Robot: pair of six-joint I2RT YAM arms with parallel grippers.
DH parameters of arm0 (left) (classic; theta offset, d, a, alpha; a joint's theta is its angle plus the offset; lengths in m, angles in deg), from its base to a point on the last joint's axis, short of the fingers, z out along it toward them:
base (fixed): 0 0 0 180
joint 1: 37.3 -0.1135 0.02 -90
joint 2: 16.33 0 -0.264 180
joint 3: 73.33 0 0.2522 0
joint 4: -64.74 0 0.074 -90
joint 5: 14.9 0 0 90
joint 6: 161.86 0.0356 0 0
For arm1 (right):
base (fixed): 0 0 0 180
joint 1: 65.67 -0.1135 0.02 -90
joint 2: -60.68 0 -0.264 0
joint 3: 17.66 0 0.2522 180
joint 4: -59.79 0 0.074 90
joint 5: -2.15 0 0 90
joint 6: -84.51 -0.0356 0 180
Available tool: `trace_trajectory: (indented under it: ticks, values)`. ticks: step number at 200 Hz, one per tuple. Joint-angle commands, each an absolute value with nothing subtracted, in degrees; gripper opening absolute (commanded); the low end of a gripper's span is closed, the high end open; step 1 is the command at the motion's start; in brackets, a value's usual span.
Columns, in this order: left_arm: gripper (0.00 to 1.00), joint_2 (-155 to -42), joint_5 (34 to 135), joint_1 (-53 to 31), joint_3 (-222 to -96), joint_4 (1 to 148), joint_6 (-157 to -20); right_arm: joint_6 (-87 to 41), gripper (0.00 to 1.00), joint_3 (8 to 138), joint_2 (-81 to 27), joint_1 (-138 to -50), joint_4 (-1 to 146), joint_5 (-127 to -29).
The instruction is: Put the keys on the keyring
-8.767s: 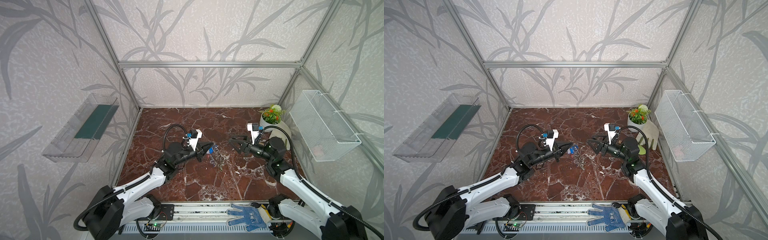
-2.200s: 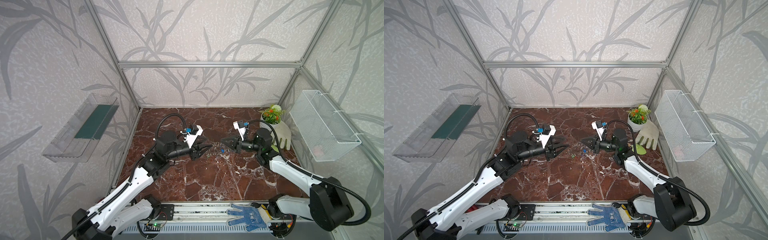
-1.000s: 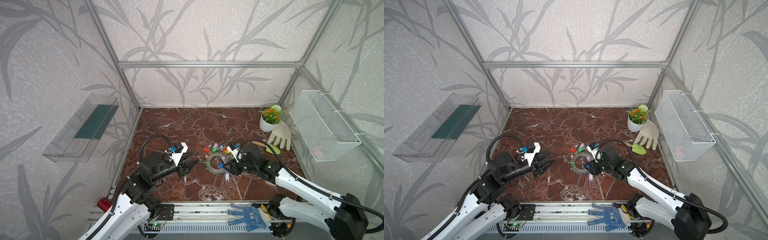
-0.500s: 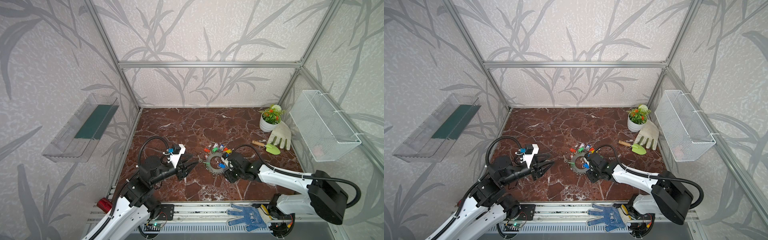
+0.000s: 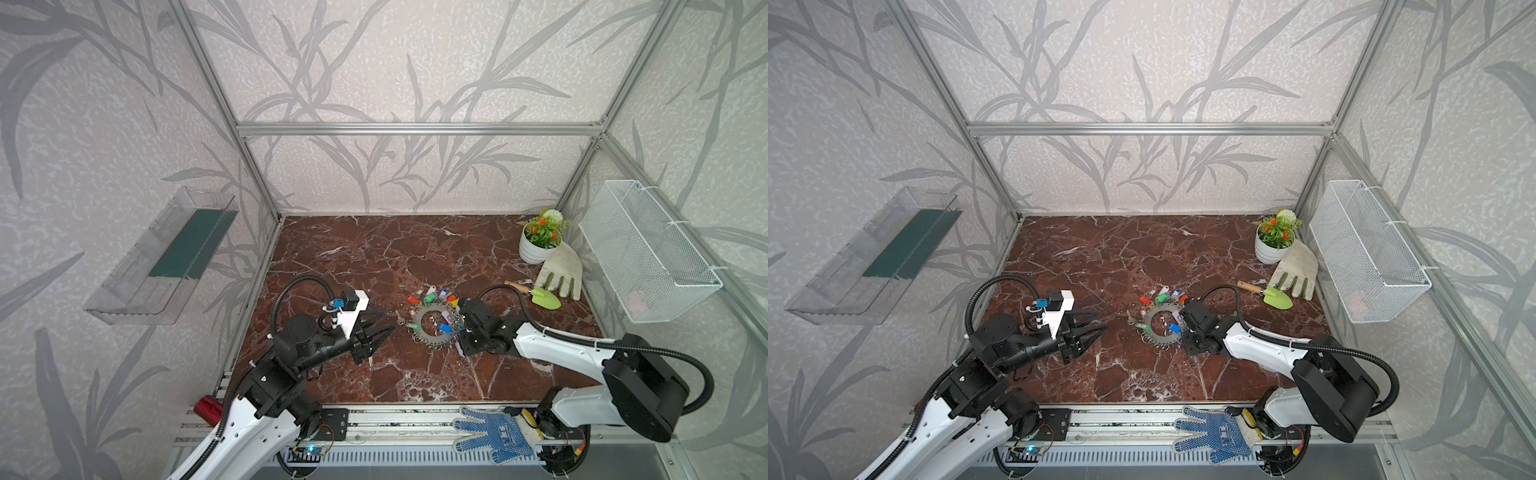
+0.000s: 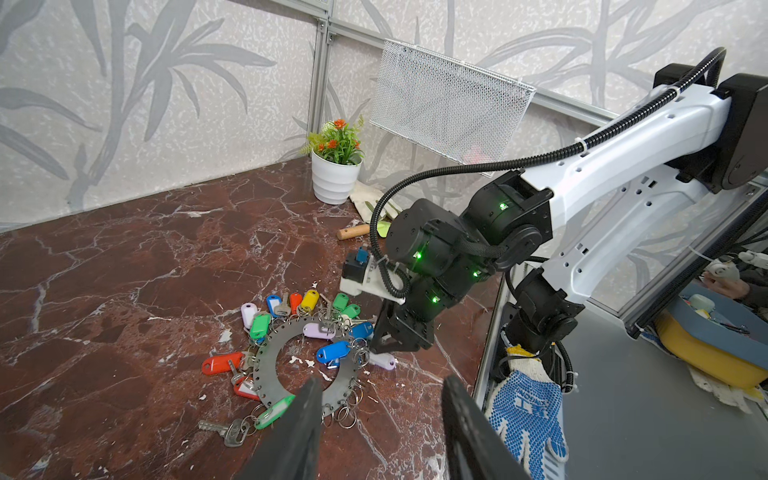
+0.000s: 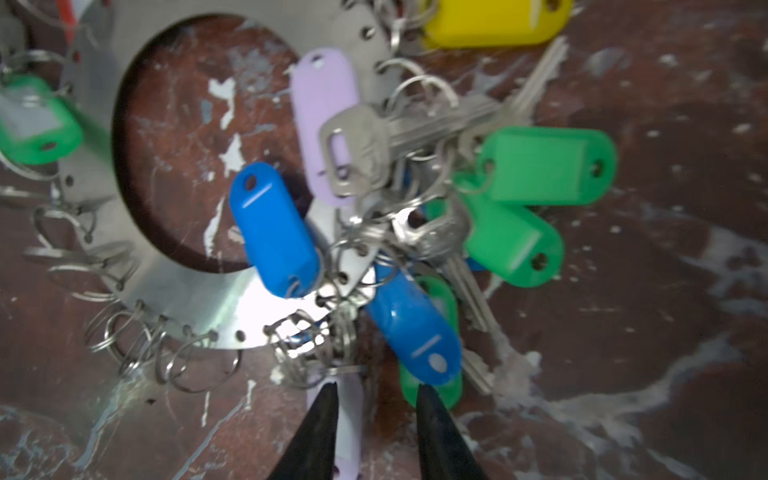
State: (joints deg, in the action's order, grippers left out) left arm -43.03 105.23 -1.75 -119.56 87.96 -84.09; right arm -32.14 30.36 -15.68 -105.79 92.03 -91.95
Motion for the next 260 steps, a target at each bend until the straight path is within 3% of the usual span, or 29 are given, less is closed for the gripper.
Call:
trace_trajectory:
  ticks: [1, 25, 54, 115, 260]
  values:
    - [0.48, -42.3, 106.3, -1.9, -118.9, 87.6, -84.7, -35.0, 0.37, 28.6, -11.7, -103.1, 92.0, -93.1]
    - [0.48, -42.3, 106.7, -1.9, -118.8, 87.6, -85.0, -34.7, 0.37, 28.2, -7.4, -103.0, 91.2, -91.5]
    - [0.48, -42.3, 106.9, -1.9, -118.8, 87.5, -84.9, -32.8, 0.33, 25.9, -3.1, -103.6, 84.1, -82.5]
    - [0.48, -42.7, 108.1, -1.9, -118.6, 87.1, -85.4, -32.6, 0.26, 27.1, -11.0, -104.5, 79.2, -74.8]
    - [0.48, -42.3, 108.9, -1.9, -118.5, 86.9, -85.7, -33.4, 0.27, 27.2, -17.6, -104.5, 79.7, -76.0]
